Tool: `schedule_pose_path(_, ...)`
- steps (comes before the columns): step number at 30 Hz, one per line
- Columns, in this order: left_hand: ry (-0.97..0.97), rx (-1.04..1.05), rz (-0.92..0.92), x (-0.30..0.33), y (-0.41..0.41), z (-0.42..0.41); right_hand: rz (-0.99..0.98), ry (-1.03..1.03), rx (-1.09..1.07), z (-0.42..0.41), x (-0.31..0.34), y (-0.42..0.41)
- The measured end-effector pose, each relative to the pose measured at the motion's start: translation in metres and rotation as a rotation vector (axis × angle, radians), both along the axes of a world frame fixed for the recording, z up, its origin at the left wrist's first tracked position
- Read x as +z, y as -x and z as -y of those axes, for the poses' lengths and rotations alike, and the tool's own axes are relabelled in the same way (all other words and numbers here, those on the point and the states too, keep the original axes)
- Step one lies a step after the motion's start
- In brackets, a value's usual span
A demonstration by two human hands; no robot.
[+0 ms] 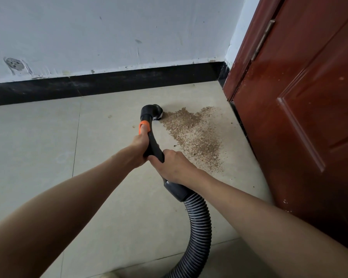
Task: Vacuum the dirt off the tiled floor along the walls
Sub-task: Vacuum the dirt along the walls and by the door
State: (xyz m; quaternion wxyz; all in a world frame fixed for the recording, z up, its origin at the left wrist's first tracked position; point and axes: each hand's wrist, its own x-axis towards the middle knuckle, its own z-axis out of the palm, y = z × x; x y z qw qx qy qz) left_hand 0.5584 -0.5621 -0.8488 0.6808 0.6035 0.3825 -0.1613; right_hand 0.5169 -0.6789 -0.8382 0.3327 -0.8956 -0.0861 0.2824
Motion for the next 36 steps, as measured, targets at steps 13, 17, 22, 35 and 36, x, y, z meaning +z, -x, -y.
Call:
schedule_pose_path(13, -0.005, -0.084, 0.008, 0.004, -0.017, 0.019, 0.008, -0.053, -0.070, 0.017, 0.003, -0.010)
schedule_pose_path(17, 0.023, -0.114, 0.018, 0.004, -0.021, 0.034, 0.016, -0.053, -0.091, 0.031, 0.003, -0.015)
schedule_pose_path(22, 0.051, -0.151, 0.014, 0.003, -0.025, 0.052, 0.012, -0.041, -0.114, 0.049, 0.003, -0.016)
schedule_pose_path(35, -0.014, -0.252, 0.048, -0.003, -0.045, 0.093, 0.020, -0.099, -0.230, 0.081, -0.006, -0.019)
schedule_pose_path(36, -0.017, -0.260, 0.049, -0.004, -0.047, 0.096, 0.021, -0.102, -0.245, 0.083, -0.007, -0.019)
